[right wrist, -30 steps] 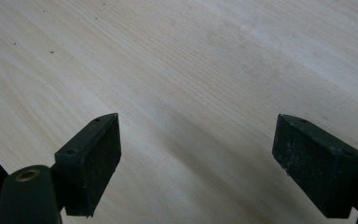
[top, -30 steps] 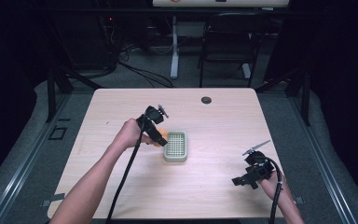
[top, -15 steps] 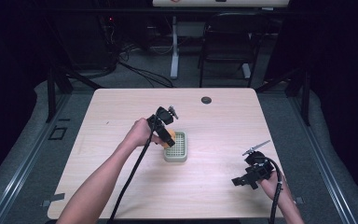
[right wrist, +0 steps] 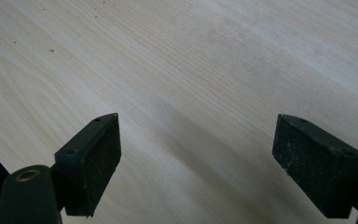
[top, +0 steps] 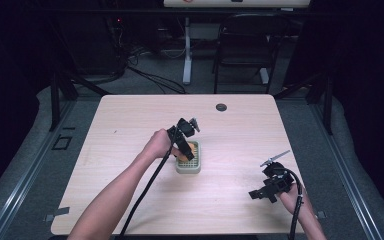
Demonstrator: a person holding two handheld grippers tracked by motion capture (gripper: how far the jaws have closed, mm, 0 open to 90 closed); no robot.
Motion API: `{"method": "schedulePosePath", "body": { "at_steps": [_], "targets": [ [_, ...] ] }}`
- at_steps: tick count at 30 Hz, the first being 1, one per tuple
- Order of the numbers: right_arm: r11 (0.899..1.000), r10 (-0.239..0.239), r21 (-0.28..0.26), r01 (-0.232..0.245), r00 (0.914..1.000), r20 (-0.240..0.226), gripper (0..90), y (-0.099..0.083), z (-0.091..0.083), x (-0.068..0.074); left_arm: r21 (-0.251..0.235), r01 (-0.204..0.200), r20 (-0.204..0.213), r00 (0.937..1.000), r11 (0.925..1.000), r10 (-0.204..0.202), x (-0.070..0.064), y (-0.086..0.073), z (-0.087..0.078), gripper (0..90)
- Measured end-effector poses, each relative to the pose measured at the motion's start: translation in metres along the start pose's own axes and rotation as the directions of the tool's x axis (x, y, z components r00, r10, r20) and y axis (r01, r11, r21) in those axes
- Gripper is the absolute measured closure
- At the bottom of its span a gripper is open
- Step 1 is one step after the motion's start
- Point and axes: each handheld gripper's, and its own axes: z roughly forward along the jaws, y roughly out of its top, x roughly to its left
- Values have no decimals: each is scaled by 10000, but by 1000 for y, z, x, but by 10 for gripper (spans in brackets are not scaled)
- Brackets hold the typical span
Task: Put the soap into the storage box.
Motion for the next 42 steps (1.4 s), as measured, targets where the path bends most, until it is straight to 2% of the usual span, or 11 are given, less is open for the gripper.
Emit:
{"method": "schedulePosePath", "body": {
  "at_steps": [6, 9, 10, 11, 13, 18, 20, 42],
  "targets": [
    [9995, 203, -251, -202, 9998, 24, 151, -1, 2, 1, 226, -156, -104, 9998, 9996, 159, -2, 4, 7, 251],
    [9999, 79, -100, -79, 10000, 35, 151, -1, 1, 1, 298, -149, -19, 9999, 9994, 150, -1, 5, 8, 251],
    [9998, 134, -165, -134, 9999, -4, 151, -1, 2, 1, 221, -129, -112, 9999, 9997, 131, -1, 5, 10, 251],
    [9999, -80, 117, 80, 10000, 0, 151, 0, 0, 0, 237, -137, -120, 9998, 9996, 140, -1, 6, 12, 251],
    [10000, 80, -37, -80, 10000, -23, 151, 0, 2, 1, 246, -111, -98, 9999, 9996, 113, -1, 7, 12, 250],
    [9999, 141, -70, -142, 9998, -150, 151, 0, 2, 1, 140, -86, -101, 9999, 9999, 87, -1, 7, 14, 250],
    [10000, 86, 14, -86, 10000, -17, 151, 0, 2, 1, 185, -61, -51, 10000, 9998, 62, 0, 8, 14, 250],
    [10000, 29, 91, -28, 10000, -34, 152, 0, 2, 0, -138, 158, 66, 9999, 9998, -157, 1, 11, 22, 245]
  ]
}}
